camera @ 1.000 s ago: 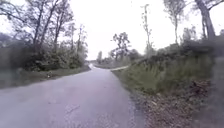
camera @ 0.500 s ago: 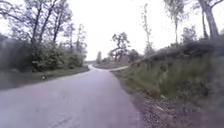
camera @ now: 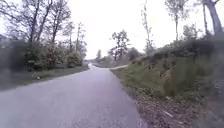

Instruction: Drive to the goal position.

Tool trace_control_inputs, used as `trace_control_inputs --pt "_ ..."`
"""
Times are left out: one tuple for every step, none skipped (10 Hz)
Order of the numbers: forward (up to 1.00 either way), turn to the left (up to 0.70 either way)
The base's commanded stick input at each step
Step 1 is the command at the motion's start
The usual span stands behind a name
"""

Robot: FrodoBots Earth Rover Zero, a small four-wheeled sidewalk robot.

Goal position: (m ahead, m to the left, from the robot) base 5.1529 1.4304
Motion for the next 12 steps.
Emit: trace_control_inputs --pt "0.70 0.00" --pt "0.70 0.00" --pt "0.83 0.00" --pt "0.85 0.00" --pt "0.94 0.00" --pt "1.00 0.00" --pt "1.00 0.04" --pt "1.00 0.24" --pt "1.00 0.40" --pt "1.00 0.28" --pt "1.00 0.00" --pt "1.00 0.00"
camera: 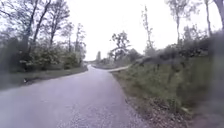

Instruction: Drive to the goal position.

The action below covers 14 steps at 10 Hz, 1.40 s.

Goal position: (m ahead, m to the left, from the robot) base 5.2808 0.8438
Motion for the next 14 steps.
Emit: trace_control_inputs --pt "1.00 0.00" --pt "1.00 0.00" --pt "1.00 0.00" --pt "1.00 0.00" --pt "1.00 0.00" --pt "1.00 0.00" --pt "1.00 0.00" --pt "1.00 0.00" --pt "1.00 0.00" --pt "1.00 0.00" --pt "1.00 0.00" --pt "1.00 0.00" --pt "1.00 0.00" --pt "1.00 0.00"
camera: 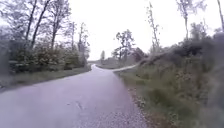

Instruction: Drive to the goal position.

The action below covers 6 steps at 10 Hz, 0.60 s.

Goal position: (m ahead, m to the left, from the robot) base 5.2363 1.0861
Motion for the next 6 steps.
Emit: trace_control_inputs --pt "1.00 0.00" --pt "1.00 0.00" --pt "1.00 0.00" --pt "1.00 0.00" --pt "1.00 0.00" --pt "1.00 0.00"
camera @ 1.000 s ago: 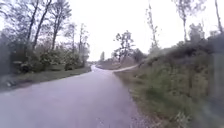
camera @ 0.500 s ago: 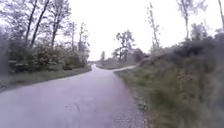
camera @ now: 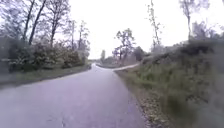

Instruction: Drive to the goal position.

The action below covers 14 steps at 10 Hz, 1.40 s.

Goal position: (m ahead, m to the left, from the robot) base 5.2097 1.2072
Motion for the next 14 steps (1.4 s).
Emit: trace_control_inputs --pt "1.00 0.00" --pt "1.00 0.00" --pt "1.00 0.00" --pt "1.00 0.00" --pt "1.00 0.00" --pt "1.00 0.00" --pt "1.00 0.00" --pt "1.00 0.00" --pt "1.00 0.00" --pt "1.00 0.00" --pt "1.00 0.00" --pt "1.00 0.00" --pt "1.00 0.00" --pt "1.00 0.00"
